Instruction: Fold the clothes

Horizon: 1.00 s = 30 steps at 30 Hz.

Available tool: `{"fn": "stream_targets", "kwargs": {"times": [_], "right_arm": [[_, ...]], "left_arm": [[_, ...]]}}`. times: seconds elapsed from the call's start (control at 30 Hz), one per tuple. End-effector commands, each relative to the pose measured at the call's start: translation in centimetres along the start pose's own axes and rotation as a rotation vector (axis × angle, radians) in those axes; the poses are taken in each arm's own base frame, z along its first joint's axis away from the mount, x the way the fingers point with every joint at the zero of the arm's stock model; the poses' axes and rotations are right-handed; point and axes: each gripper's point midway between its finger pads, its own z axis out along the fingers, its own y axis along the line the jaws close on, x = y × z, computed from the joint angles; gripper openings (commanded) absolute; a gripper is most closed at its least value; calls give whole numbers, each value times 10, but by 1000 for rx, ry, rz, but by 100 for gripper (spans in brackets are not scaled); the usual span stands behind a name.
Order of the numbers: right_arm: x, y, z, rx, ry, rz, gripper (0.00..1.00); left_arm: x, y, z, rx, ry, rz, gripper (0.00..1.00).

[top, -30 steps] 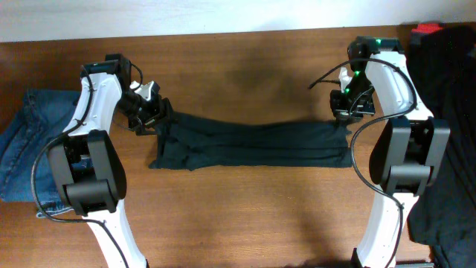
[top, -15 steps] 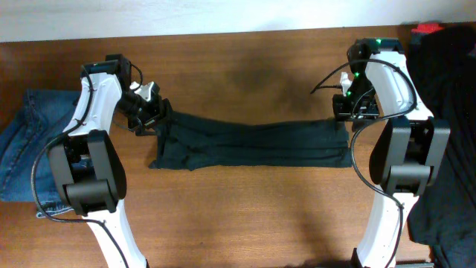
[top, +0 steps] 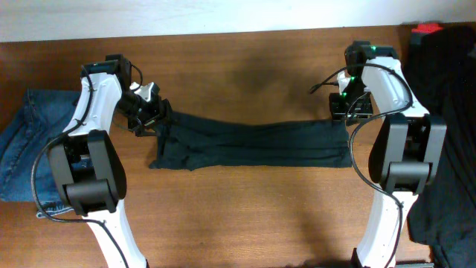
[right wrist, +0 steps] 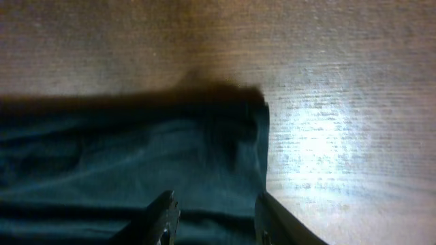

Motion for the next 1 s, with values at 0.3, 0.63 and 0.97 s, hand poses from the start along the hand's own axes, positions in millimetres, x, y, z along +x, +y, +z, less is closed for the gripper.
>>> {"fn": "stream_targets", "kwargs": {"times": [0.3, 0.63, 0.97], "right_arm": [[-4, -2, 25, 4, 4, -3, 38], [7, 8, 21, -53, 39, -1, 4], [65, 11, -3, -65, 220, -2, 9]], "left_arm": [[-2, -5, -17, -4, -44, 25, 68], [-2, -5, -17, -4, -44, 25, 68], [-2, -5, -17, -4, -44, 24, 68]]}}
